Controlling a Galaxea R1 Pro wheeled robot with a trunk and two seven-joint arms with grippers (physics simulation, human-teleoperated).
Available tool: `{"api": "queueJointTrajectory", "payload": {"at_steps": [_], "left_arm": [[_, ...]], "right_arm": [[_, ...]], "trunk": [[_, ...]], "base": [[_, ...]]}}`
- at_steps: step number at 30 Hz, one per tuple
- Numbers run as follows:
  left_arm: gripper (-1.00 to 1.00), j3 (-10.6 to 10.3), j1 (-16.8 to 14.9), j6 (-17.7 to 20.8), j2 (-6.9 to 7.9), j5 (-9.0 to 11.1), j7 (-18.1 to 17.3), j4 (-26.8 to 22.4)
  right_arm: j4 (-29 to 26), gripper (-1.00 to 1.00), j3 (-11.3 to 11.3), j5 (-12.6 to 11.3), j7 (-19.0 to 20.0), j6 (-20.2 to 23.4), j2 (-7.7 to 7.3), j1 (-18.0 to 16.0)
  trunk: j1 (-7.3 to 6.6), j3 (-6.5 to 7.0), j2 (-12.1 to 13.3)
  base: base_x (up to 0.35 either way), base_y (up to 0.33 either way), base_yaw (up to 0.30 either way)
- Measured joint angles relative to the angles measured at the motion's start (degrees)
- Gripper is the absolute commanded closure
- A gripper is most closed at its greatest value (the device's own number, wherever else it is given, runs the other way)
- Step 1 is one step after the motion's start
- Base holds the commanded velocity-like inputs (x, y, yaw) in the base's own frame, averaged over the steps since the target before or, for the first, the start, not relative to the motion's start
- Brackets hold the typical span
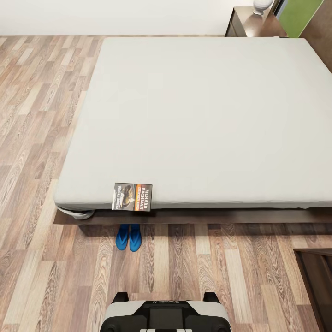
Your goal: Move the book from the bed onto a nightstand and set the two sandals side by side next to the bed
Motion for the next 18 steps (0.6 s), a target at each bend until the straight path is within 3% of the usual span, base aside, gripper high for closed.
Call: {"api": "queueJointTrajectory", "payload": {"at_steps": [18], "left_arm": [[-1.00,0.1,0.6,0.0,-0.98,0.0,-0.5,0.1]], "right_arm": [[0.0,-1.00,0.0,0.0,0.0,-0.9,0.92,-2.0]], "trunk": [[0.00,0.00,0.0]], "base": [[0.000,0.000,0.000]]}}
